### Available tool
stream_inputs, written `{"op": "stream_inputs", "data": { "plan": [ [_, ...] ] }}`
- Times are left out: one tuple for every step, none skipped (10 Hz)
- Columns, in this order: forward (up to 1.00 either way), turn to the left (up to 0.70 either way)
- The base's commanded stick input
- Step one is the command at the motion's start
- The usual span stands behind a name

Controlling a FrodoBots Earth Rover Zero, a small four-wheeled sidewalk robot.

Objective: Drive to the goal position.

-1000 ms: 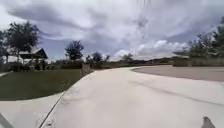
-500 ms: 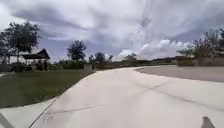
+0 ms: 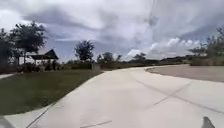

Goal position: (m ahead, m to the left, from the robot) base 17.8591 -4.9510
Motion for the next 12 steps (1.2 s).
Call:
{"op": "stream_inputs", "data": {
  "plan": [
    [0.85, 0.0],
    [0.85, 0.0],
    [0.85, 0.0],
    [0.85, 0.0],
    [0.85, 0.0],
    [0.85, 0.0],
    [0.85, 0.0],
    [0.85, 0.0],
    [0.85, 0.0],
    [0.85, 0.0],
    [0.85, 0.0],
    [0.85, 0.0]
  ]
}}
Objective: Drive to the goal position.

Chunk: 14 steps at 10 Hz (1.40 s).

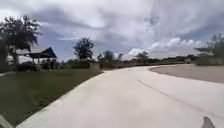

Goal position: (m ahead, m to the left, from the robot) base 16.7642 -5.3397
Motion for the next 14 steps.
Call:
{"op": "stream_inputs", "data": {
  "plan": [
    [0.85, 0.0],
    [0.85, 0.0],
    [0.85, 0.0],
    [0.85, 0.0],
    [0.85, 0.0],
    [0.85, 0.0],
    [0.85, 0.0],
    [0.85, 0.0],
    [0.85, 0.0],
    [0.85, 0.0],
    [0.85, 0.0],
    [0.85, 0.0],
    [0.85, 0.0],
    [0.85, 0.0]
  ]
}}
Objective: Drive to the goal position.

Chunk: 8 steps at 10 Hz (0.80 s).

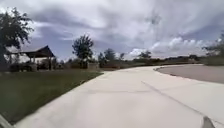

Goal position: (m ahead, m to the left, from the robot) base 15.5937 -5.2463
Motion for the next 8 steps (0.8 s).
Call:
{"op": "stream_inputs", "data": {
  "plan": [
    [0.85, 0.0],
    [0.85, 0.0],
    [0.85, 0.0],
    [0.85, 0.0],
    [0.85, 0.0],
    [0.85, 0.0],
    [0.85, 0.0],
    [0.85, 0.0]
  ]
}}
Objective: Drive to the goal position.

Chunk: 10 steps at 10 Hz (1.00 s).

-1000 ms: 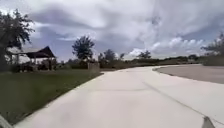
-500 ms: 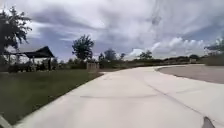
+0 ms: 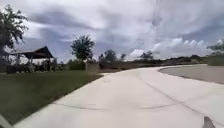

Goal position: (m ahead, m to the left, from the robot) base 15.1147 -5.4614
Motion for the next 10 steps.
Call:
{"op": "stream_inputs", "data": {
  "plan": [
    [0.85, 0.0],
    [0.85, 0.0],
    [0.85, 0.0],
    [0.85, 0.0],
    [0.85, 0.0],
    [0.85, 0.0],
    [0.85, 0.0],
    [0.85, 0.0],
    [0.85, 0.0],
    [0.85, 0.0]
  ]
}}
